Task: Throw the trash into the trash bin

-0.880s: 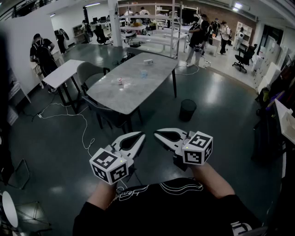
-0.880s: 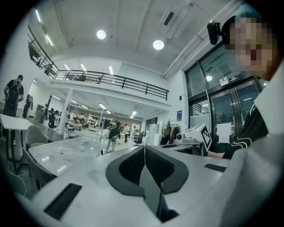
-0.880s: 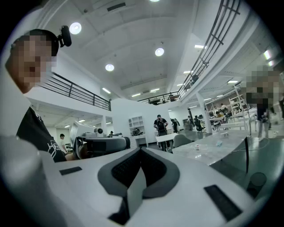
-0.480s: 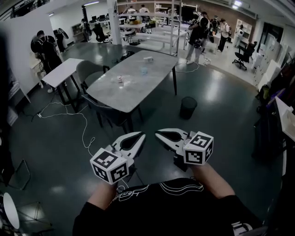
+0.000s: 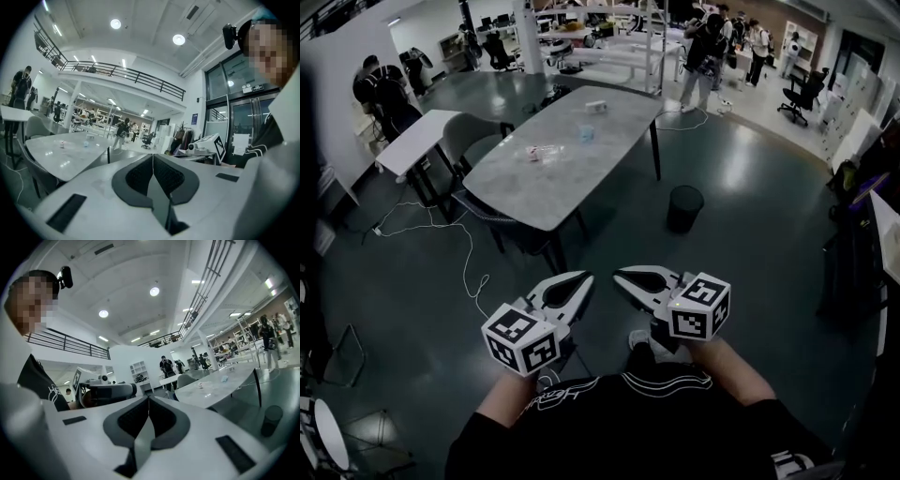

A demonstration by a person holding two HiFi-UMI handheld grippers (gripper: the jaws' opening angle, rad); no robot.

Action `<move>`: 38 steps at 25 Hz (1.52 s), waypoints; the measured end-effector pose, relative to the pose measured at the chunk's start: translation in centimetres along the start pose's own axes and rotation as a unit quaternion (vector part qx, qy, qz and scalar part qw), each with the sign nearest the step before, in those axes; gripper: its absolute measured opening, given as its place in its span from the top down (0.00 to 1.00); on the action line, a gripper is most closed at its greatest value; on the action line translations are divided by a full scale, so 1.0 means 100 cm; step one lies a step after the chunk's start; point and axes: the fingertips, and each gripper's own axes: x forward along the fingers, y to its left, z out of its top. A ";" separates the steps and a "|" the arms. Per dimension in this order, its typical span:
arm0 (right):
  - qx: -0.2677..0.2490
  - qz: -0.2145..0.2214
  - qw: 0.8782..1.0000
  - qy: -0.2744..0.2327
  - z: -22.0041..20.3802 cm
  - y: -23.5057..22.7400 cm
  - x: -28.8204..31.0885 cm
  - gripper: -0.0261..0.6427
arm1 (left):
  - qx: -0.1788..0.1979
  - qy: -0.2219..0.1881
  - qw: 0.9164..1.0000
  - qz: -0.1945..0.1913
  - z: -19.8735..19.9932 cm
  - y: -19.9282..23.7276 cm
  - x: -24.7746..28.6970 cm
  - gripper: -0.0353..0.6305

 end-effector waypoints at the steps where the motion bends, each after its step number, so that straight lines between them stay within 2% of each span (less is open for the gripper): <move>1: -0.001 -0.001 1.000 0.002 0.000 -0.014 0.004 0.91 | -0.009 0.000 1.000 0.006 -0.001 0.011 0.011 0.93; 6: 0.030 0.006 0.999 0.014 0.007 -0.106 0.015 0.91 | -0.046 0.020 0.998 0.036 -0.007 0.066 0.088 0.93; 11: 0.057 -0.004 0.998 0.022 0.029 -0.197 0.026 0.91 | -0.074 0.021 0.996 0.042 0.004 0.119 0.168 0.93; 17: 0.053 0.005 0.998 0.031 0.057 -0.271 0.024 0.91 | -0.086 0.021 0.995 0.044 0.018 0.145 0.244 0.93; 21: 0.053 0.010 0.998 0.041 0.063 -0.298 0.042 0.91 | -0.090 0.016 0.994 0.067 0.023 0.173 0.256 0.93; 25: 0.057 0.028 0.996 0.060 0.060 -0.319 0.074 0.91 | -0.122 0.011 0.988 0.090 0.017 0.216 0.256 0.93; 28: 0.058 0.041 0.995 0.069 0.064 -0.339 0.104 0.91 | -0.133 0.003 0.986 0.097 0.021 0.252 0.263 0.93; 34: 0.052 0.043 0.994 0.088 0.095 -0.396 0.183 0.91 | -0.136 -0.003 0.985 0.104 0.048 0.347 0.284 0.93; 38: 0.071 0.057 0.991 0.103 0.113 -0.439 0.252 0.91 | -0.137 0.006 0.984 0.117 0.061 0.423 0.292 0.93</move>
